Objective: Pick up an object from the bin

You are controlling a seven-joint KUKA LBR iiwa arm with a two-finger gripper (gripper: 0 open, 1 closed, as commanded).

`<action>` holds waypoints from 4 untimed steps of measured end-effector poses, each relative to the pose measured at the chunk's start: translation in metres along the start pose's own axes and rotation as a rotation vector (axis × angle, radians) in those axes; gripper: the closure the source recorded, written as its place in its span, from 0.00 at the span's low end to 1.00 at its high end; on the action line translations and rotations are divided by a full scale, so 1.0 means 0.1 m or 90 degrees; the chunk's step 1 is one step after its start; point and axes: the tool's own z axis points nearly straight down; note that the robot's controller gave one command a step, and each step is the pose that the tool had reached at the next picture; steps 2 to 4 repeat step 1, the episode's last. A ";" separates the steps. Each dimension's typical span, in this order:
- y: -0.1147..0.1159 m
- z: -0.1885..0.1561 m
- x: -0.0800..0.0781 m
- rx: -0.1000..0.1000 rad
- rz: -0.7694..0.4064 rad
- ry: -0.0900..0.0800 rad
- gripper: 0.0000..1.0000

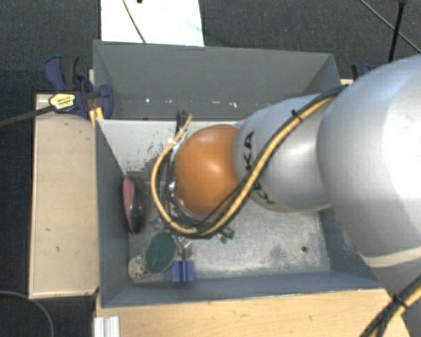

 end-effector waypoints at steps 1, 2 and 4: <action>0.00 -1.22 -0.11 -0.003 0.034 0.015 1.00; 0.00 -1.22 -0.11 -0.003 0.034 0.015 1.00; 0.00 -1.22 -0.11 -0.003 0.034 0.015 1.00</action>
Offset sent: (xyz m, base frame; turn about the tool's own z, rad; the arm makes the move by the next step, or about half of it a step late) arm 0.0028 0.0039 0.1173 0.0547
